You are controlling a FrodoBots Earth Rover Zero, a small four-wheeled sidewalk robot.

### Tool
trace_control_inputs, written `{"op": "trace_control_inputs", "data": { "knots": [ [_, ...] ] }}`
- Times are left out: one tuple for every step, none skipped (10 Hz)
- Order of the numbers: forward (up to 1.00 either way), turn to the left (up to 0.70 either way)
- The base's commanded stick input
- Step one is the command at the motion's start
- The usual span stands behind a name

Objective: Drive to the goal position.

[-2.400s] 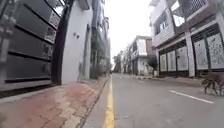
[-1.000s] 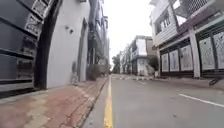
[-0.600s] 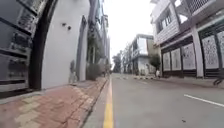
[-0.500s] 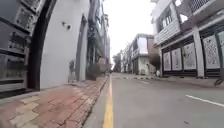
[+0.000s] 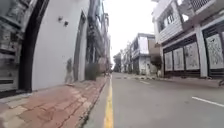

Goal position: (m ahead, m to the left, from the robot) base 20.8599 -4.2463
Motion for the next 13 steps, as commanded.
{"op": "trace_control_inputs", "data": {
  "knots": [
    [0.48, 0.00],
    [0.48, 0.00],
    [0.48, 0.00],
    [0.48, 0.00],
    [0.48, 0.00],
    [0.48, 0.00],
    [0.48, 0.00],
    [0.48, 0.00],
    [0.48, 0.00],
    [0.48, 0.00],
    [0.48, 0.00],
    [0.48, 0.00],
    [0.48, 0.00]
  ]
}}
